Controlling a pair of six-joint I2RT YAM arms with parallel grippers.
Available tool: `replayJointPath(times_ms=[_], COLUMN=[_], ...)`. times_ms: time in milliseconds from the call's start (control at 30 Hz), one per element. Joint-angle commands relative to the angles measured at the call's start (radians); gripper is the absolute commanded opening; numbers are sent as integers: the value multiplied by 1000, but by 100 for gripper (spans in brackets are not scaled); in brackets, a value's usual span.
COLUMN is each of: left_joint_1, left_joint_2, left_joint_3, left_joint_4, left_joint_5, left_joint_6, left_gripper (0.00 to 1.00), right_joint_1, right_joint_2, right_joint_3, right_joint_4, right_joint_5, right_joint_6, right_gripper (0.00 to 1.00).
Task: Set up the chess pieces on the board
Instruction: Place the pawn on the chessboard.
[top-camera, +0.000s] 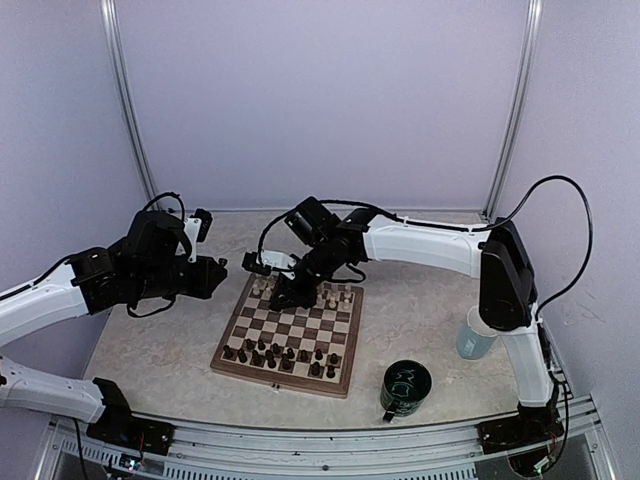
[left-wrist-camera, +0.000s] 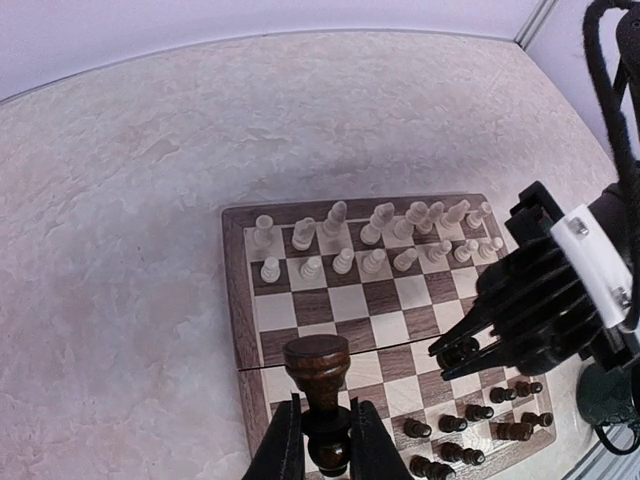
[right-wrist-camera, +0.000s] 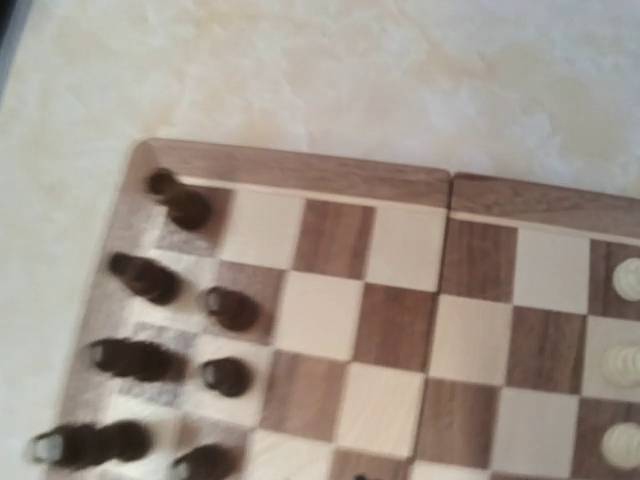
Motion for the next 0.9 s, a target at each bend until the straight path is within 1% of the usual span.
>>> replayJointPath(times_ms=[0, 200, 333, 567, 867], left_joint_1=[24, 34, 35, 36, 38], left_joint_2=[-45, -66, -81, -99, -92], left_joint_3=[-35, -62, -75, -89, -106], left_joint_4=[-3, 7, 9, 18, 35], left_joint_5=[-18, -6, -6, 4, 12], left_joint_6=[-33, -44, -51, -55, -59], left_gripper=[4, 5, 5, 5, 6], right_joint_1=[16, 62, 92, 134, 138], right_joint_2=[95, 238, 301, 358, 414], right_joint_3=[143, 346, 455, 492, 522], right_joint_4=[-83, -137, -142, -82, -66], right_joint_5=[80, 122, 133, 171, 139], right_joint_6=[-22, -32, -35, -49, -24], right_gripper=[5, 6, 6, 6, 8])
